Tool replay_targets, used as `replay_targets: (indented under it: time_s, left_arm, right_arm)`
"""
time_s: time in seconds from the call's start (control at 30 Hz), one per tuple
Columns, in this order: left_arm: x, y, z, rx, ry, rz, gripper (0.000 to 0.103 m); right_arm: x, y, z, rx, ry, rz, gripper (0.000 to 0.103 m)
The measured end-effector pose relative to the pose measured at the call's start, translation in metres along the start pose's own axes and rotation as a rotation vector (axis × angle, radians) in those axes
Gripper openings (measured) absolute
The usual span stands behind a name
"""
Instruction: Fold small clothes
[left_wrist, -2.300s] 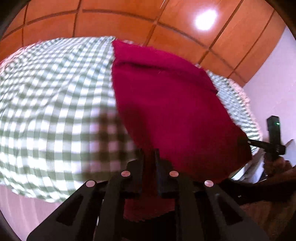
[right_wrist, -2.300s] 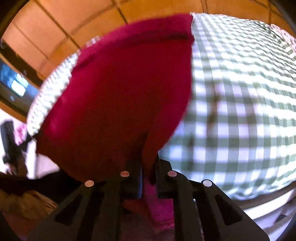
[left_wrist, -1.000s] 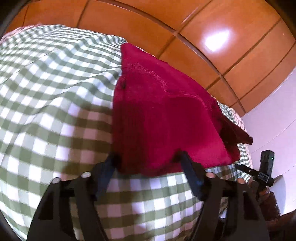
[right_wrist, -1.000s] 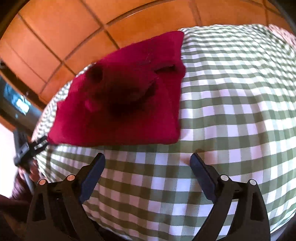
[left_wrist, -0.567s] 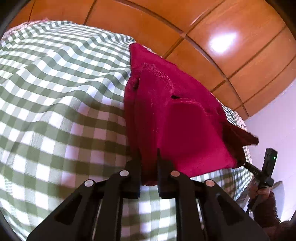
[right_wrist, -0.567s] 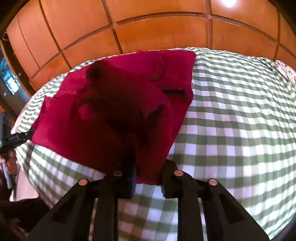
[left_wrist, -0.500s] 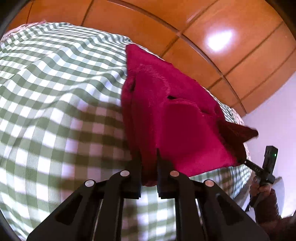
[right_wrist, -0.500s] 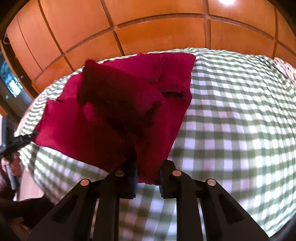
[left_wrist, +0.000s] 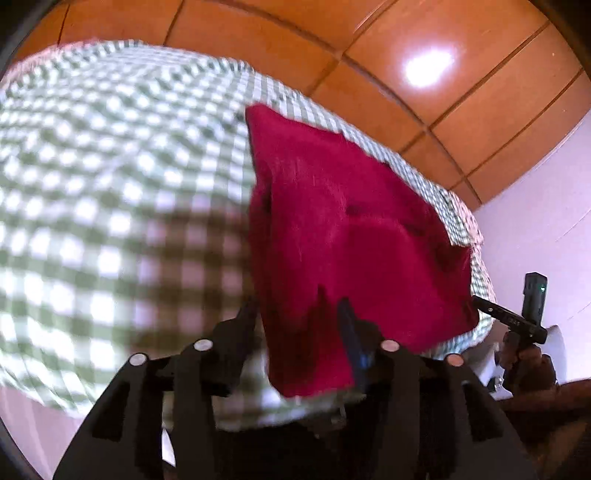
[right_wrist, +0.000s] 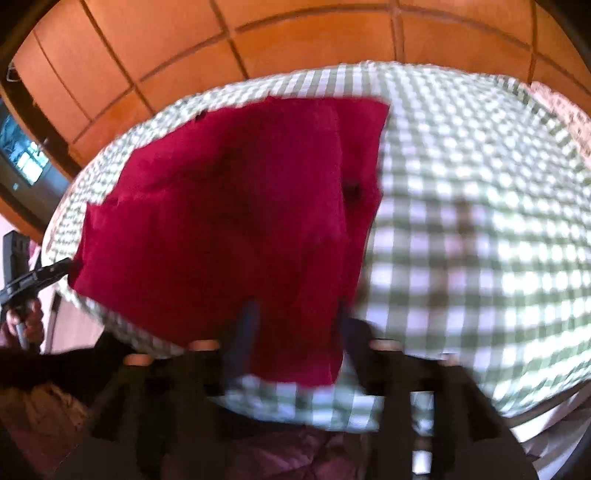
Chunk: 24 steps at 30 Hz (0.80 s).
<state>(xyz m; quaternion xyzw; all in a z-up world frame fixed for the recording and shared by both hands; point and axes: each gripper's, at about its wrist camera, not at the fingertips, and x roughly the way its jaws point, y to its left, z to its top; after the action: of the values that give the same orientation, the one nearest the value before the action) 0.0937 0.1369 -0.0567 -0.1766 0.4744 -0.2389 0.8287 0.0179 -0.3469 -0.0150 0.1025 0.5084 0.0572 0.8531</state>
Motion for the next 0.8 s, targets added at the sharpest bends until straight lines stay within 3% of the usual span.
replay_targets:
  time_s: [0.17, 0.3, 0.37, 0.47, 0.5, 0.53, 0.57, 0.6, 0.67, 0.8]
  left_arm:
    - [0.008, -0.008, 0.03, 0.051, -0.046, 0.014, 0.053]
    - [0.027, -0.01, 0.047, 0.071, -0.034, 0.018, 0.056]
    - [0.035, -0.014, 0.054, 0.078, -0.033, 0.013, 0.056]
    - [0.047, -0.018, 0.059, 0.084, -0.024, 0.015, 0.054]
    - [0.05, -0.019, 0.06, 0.088, -0.016, 0.018, 0.052]
    - [0.049, -0.019, 0.058, 0.095, -0.016, 0.021, 0.048]
    - [0.05, -0.02, 0.058, 0.109, -0.018, 0.026, 0.029]
    - [0.049, -0.022, 0.057, 0.121, -0.017, 0.037, 0.018]
    - [0.042, -0.024, 0.056, 0.138, -0.035, 0.044, 0.008]
    - [0.011, -0.035, 0.06, 0.167, -0.107, 0.023, 0.007]
  right_arm:
    - [0.012, 0.005, 0.039, -0.052, -0.091, -0.057, 0.066]
    - [0.032, 0.01, 0.055, -0.056, -0.101, -0.072, 0.065]
    - [0.038, 0.007, 0.058, -0.045, -0.104, -0.076, 0.058]
    - [0.041, 0.005, 0.06, -0.029, -0.109, -0.083, 0.031]
    - [0.04, 0.005, 0.059, -0.024, -0.105, -0.084, 0.017]
    - [0.039, 0.005, 0.057, -0.025, -0.103, -0.089, 0.009]
    - [0.038, 0.005, 0.056, -0.028, -0.104, -0.098, 0.007]
    - [0.033, 0.005, 0.054, -0.028, -0.108, -0.106, 0.007]
    - [0.023, 0.007, 0.052, -0.031, -0.122, -0.113, 0.006]
    - [-0.008, 0.011, 0.053, -0.039, -0.172, -0.106, 0.006]
